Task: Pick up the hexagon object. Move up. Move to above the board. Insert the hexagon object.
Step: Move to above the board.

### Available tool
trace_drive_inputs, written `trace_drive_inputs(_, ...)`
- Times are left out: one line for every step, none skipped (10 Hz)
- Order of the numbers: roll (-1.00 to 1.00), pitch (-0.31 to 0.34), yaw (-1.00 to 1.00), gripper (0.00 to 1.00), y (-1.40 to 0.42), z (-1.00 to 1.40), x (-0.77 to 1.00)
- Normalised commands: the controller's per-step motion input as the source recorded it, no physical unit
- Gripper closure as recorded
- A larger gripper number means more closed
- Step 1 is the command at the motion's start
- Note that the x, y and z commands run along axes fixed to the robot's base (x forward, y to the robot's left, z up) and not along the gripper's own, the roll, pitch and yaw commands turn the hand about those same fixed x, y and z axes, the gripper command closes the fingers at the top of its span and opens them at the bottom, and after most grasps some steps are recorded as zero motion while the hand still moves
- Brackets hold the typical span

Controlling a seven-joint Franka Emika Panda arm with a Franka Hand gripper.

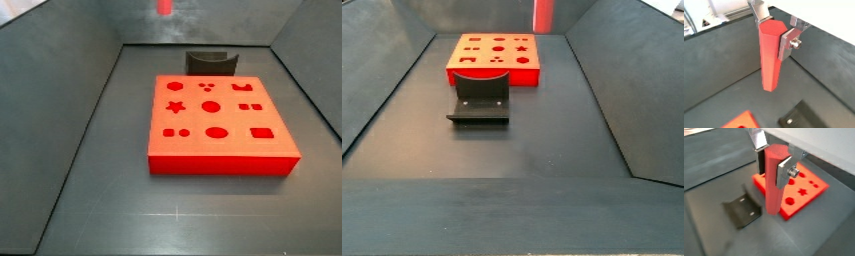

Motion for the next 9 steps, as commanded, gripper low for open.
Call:
trace_drive_inputs(0.08,0.158,-0.60,1.00,-1.00,0.17,0.04)
trace_drive_inputs(0.04,0.127,-0.37,1.00,-1.00,0.17,0.04)
trace_drive_inputs(0.01,0.103,-0.20,1.00,-1.00,0.17,0.04)
trace_drive_inputs(-0.01,0.089,-0.09,1.00,-1.00,0.17,0.05)
trace_drive_inputs(-0.01,0.092,-0.04,1.00,-1.00,0.18,0.06)
trace_drive_inputs(-0.02,0.099,-0.01,1.00,-1.00,0.18,0.07)
trace_drive_inputs(-0.01,0.109,0.00,1.00,-1.00,0.18,0.08)
trace_drive_inputs(0.00,0.118,0.00,1.00,-1.00,0.19,0.10)
trace_drive_inputs(0.00,0.124,0.01,1.00,-0.87,0.17,0.12)
